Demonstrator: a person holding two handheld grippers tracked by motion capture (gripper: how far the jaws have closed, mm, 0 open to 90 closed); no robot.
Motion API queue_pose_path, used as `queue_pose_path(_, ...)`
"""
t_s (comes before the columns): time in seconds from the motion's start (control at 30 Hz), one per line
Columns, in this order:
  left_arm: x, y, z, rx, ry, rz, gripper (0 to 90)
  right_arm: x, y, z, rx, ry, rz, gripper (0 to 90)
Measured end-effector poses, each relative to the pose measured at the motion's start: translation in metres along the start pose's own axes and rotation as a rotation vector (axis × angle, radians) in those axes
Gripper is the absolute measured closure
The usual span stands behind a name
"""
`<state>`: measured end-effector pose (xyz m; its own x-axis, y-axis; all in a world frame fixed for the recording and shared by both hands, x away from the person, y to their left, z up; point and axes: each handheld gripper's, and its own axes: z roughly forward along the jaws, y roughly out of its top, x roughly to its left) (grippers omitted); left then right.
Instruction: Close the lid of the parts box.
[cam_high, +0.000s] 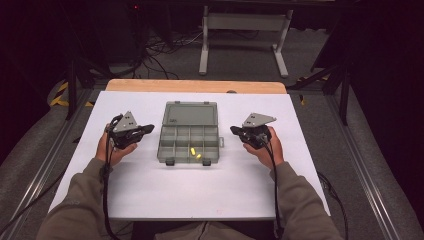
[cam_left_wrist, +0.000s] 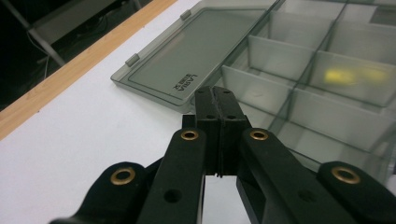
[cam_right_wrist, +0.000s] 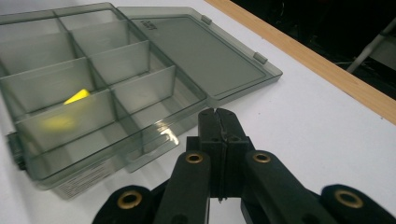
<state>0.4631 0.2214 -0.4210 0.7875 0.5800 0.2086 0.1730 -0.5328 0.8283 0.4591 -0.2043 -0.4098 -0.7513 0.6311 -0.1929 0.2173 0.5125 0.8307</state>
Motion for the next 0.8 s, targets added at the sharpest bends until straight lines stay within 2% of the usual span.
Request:
queue_pose_path(0.17, 0.008, 0.004, 0.01, 0.025, 0.001, 0.001, 89.7, -0.008, 0.008, 0.011, 0.012, -0.006, 0.005, 90.0)
queue_pose_path(0.37, 0.02, 0.01, 0.026, 0.062, 0.008, -0.016, 89.7, -0.017, 0.024, 0.023, 0.02, -0.015, 0.0, 90.0)
queue_pose_path(0.57, 0.026, 0.013, 0.042, 0.107, 0.018, -0.017, 89.7, -0.021, 0.033, 0.046, 0.073, 0.001, -0.011, 90.0)
queue_pose_path(0.8, 0.036, 0.008, 0.055, 0.149, 0.035, -0.054, 89.6, -0.029, 0.034, 0.07, 0.147, -0.013, 0.0, 90.0)
